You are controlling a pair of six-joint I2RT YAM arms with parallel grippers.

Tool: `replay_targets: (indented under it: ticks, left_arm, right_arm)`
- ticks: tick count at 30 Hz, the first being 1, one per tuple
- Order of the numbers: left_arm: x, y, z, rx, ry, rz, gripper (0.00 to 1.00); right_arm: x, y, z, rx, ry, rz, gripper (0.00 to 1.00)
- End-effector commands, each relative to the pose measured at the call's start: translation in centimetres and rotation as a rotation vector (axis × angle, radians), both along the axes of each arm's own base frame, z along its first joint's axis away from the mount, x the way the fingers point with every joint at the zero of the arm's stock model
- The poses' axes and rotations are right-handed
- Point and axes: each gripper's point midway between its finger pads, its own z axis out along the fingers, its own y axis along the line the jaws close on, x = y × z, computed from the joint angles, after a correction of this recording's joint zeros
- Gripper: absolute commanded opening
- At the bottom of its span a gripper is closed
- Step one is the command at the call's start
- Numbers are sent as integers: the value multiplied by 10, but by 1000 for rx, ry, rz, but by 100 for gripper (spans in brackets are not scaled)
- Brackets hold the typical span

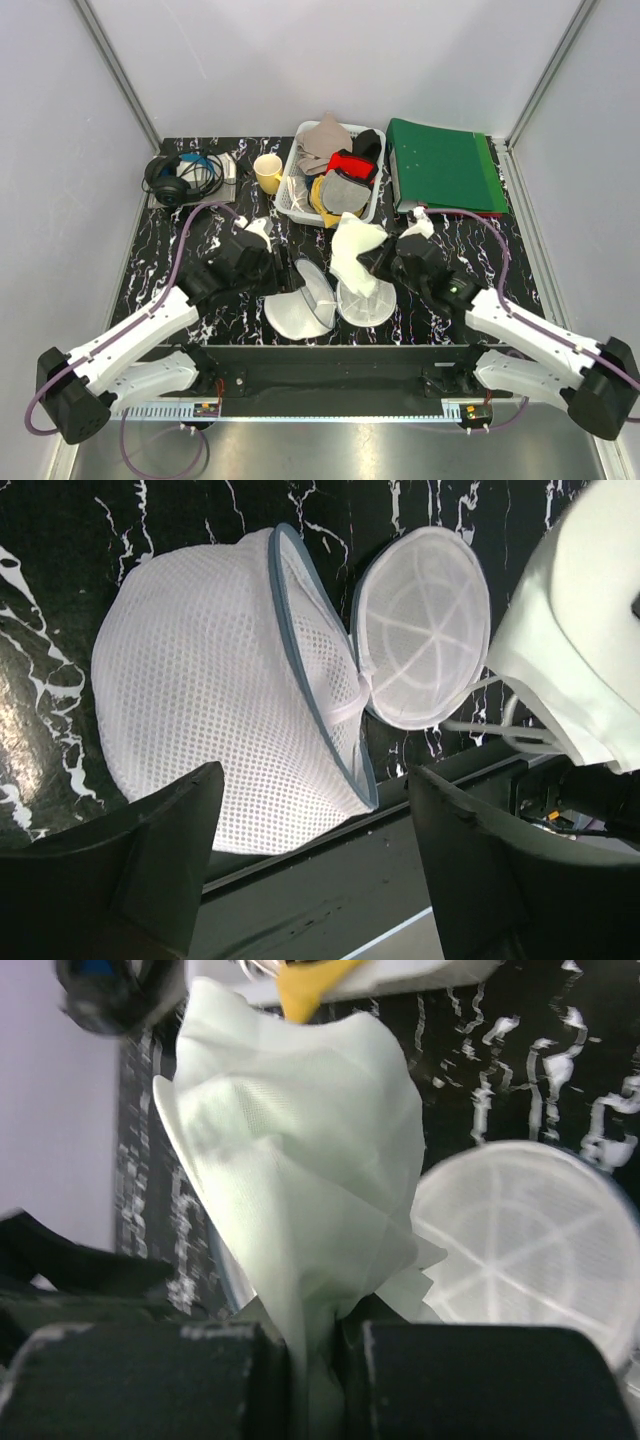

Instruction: Place the bra in the laundry bag and zip it closed

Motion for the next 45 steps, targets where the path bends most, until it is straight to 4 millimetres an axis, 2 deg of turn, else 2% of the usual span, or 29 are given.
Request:
replay_targets:
  ticks: [1,2,4,5,10,12,14,15,18,19,21,26,31,35,42,45]
  left_arm:
    - [18,-8,2,-29,-59,31,76]
    - [20,-10,1,-33,-65,30,75]
    - [21,-8,-9,-14,-60,34,71]
    - [22,-8,-11,-13,-65,37,67]
    - [25,-9,-22,-1,-67,41,60]
    - [26,-7,-24,10,-71,42,59]
    - [27,-7,-24,15,-77,39,58]
    - [27,-7,-24,15,-77,39,58]
    - [27,-9,-22,5,-80,32,62]
    - [27,-9,-22,1,-81,32,66]
    - [25,-10,-22,-8,-78,30,67]
    - [23,-11,-21,-35,-85,25,82]
    - [25,-21,-31,-45,-57,6,80]
    - [28,-25,-36,-49,-51,5,65]
    - [29,-20,-38,-19,-62,7,36]
    - [29,-19,-35,-13,-67,2,12]
  right_arm:
    - [37,33,49,298,-88,-114,0]
    - [41,41,41,306,-60,-107,0]
    - [48,51,41,363,-42,-135,0]
    - [49,54,38,373,-32,-147,0]
    - [60,63,30,427,-22,-269,0]
    - [58,75,36,458,-21,-267,0]
    - [59,84,28,454,-10,-277,0]
    - [51,93,28,463,2,-265,0]
    - [47,98,18,441,4,-303,0]
    - [48,96,13,434,1,-327,0]
    - [46,91,0,428,19,-351,0]
    - [43,81,-16,430,40,-388,0]
    - [37,76,-37,419,83,-400,0]
    - [31,77,-47,412,108,-384,0]
    - [16,78,-64,357,125,-311,0]
    - [6,85,-70,298,115,-206,0]
